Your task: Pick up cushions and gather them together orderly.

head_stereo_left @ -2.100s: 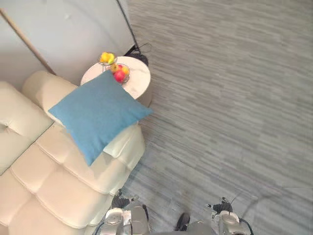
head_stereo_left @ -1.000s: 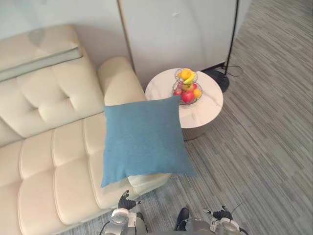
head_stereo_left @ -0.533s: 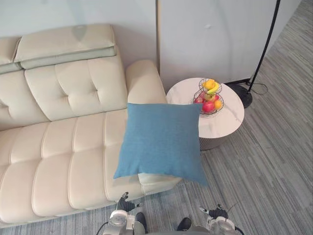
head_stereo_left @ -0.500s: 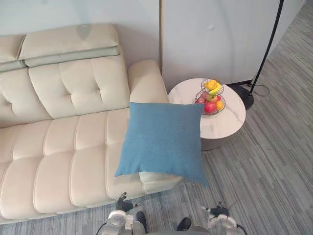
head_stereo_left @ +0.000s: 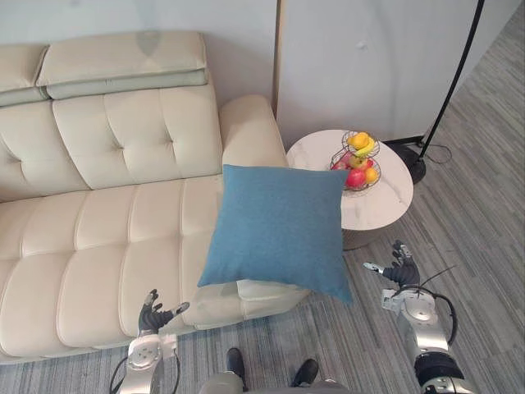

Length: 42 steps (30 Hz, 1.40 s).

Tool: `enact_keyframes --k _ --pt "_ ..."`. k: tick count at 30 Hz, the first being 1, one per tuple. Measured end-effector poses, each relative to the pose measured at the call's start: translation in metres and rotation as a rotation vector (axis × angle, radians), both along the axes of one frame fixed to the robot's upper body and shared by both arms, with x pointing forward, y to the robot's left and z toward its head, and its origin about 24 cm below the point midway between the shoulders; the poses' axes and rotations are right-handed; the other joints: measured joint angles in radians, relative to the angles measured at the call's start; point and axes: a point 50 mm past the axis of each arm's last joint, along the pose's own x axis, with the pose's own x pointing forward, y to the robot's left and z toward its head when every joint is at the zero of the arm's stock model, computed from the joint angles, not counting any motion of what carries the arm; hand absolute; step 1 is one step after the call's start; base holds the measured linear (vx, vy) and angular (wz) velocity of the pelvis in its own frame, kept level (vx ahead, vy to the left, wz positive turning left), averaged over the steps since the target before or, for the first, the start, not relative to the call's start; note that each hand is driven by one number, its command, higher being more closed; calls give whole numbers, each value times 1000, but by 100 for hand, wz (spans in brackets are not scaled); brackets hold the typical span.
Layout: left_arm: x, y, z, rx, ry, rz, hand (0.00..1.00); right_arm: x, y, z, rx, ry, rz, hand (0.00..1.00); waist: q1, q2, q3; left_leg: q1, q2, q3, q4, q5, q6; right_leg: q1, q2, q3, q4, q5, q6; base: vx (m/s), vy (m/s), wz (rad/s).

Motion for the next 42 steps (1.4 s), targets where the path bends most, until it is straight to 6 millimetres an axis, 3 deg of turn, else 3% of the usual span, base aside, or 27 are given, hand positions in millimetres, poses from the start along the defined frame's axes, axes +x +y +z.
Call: enact_keyframes --k 3,7,11,16,21,22,28,34,36,38,42 --pt "20 -3 17 10 -91 -23 0 6 1 14 -26 -46 48 0 -2 1 0 -38 1 -9 18 1 2 -60 -8 127 67 -10 -14 140 34 -4" --pt "41 -8 33 25 -169 -63 0 12 10 15 -44 -33 126 0 -3 -9 1 -40 7 -9 19 0 2 -68 -10 173 77 -15 -7 71 12 0" --pt "61 -21 44 24 -216 -121 0 28 32 22 -56 -40 241 0 -3 -6 13 -93 -8 -8 19 0 2 -132 -19 214 89 -26 8 -16 31 -6" --pt "99 -40 62 5 -280 -171 0 66 64 40 -66 -72 330 0 2 -1 100 -193 -4 -19 72 3 11 -224 -30 253 134 -30 5 -109 15 3" --pt "127 -52 82 1 -337 -183 0 83 66 50 -62 -91 273 0 2 2 144 -272 2 -44 87 22 24 -293 -32 247 149 -26 -1 -75 -8 12" --pt "133 -57 85 1 -337 -200 100 87 66 51 -58 -92 255 100 1 3 145 -293 1 -52 87 30 26 -309 -32 242 150 -23 -5 -20 -1 13" --pt "166 -80 127 -4 -458 -258 100 111 72 87 0 -210 184 100 -4 9 218 -357 2 -88 85 63 25 -363 -28 222 162 -18 -13 -28 -10 13" --pt "172 -93 151 -51 -569 -277 100 116 68 101 51 -280 151 100 -5 20 229 -364 9 -104 77 79 19 -365 -19 218 162 -18 -15 -14 -17 6" --pt "174 -100 164 -62 -625 -302 100 116 64 112 56 -329 151 100 -7 39 239 -360 11 -122 51 101 16 -365 -13 213 162 -19 -16 -21 -22 14" --pt "172 -108 168 -86 -656 -312 100 112 67 113 69 -354 160 100 -4 41 240 -346 15 -122 35 110 10 -360 -7 215 163 -20 -19 5 -32 1" --pt "156 -115 166 -131 -695 -312 100 87 76 92 136 -354 166 100 -4 41 241 -260 19 -129 9 114 5 -286 1 231 162 -37 -28 60 -25 0"
